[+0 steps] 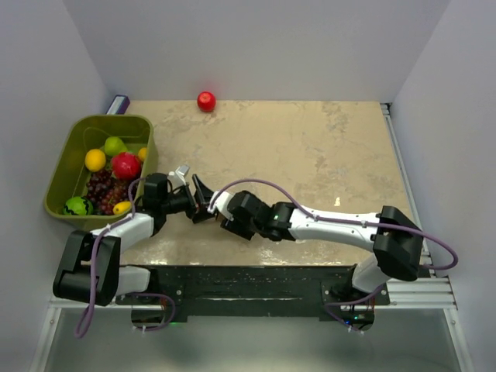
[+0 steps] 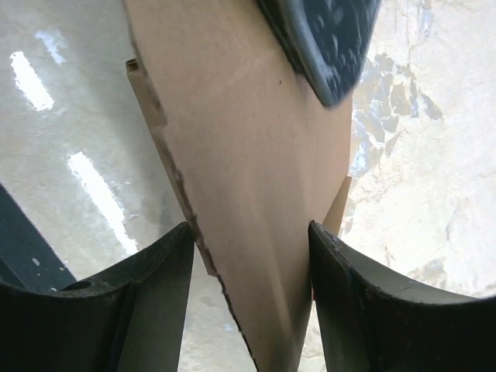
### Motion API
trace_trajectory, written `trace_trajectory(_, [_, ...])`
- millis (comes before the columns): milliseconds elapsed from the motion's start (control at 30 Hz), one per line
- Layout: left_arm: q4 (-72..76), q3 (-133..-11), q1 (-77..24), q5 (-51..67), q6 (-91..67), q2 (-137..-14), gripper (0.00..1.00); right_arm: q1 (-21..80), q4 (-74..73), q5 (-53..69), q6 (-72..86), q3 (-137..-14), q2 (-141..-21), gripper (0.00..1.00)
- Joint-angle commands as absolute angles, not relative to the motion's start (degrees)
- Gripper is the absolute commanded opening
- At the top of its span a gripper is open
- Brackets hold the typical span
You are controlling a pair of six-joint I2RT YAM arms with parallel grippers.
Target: Fold the paper box
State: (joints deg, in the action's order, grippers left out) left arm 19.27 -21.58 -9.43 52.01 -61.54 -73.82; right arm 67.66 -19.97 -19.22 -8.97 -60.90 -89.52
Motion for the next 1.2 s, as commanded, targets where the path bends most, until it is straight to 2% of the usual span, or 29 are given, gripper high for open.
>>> trace_trajectory(0, [18.20, -27.68, -7.38, 43.79, -50.46, -72.68, 1.00, 60.56, -30.14, -7.93, -7.38, -63.89, -87.10, 0.53])
trace_trajectory(333, [10.65, -38.05, -7.47, 34.46, -36.94, -74.63, 1.00, 57.05, -34.01, -1.68, -8.52, -66.26, -90.78, 0.52])
trace_trajectory(533, [3.89, -39.37, -7.47, 31.12, -28.41, -70.32, 1.00, 51.34, -39.72, 2.02, -11.25, -73.38, -96.23, 0.54])
trace_trajectory(700, [3.16, -38.85, -7.56, 30.23, -27.16, -68.91, 1.00, 49.13, -46.39, 2.55, -14.50, -82.95, -104.58, 0.57])
trace_trajectory(800, [2.73, -38.76, -7.56, 30.58, -26.63, -68.99, 1.00, 47.99, -49.13, 3.86, -16.08, -87.27, -108.62, 0.62])
trace_trajectory(900, [2.46, -38.76, -7.56, 31.20, -26.19, -69.08, 1.00, 46.94, -50.53, 5.62, -17.31, -89.99, -111.52, 0.72])
trace_trajectory(933, [2.46, -38.76, -7.56, 31.46, -26.10, -69.34, 1.00, 46.41, -50.89, 5.62, -17.49, -90.61, -112.23, 0.78])
trace_trajectory(1167, [2.72, -39.02, -7.56, 32.70, -25.58, -69.79, 1.00, 45.70, -50.02, 3.34, -17.84, -92.64, -113.82, 0.86])
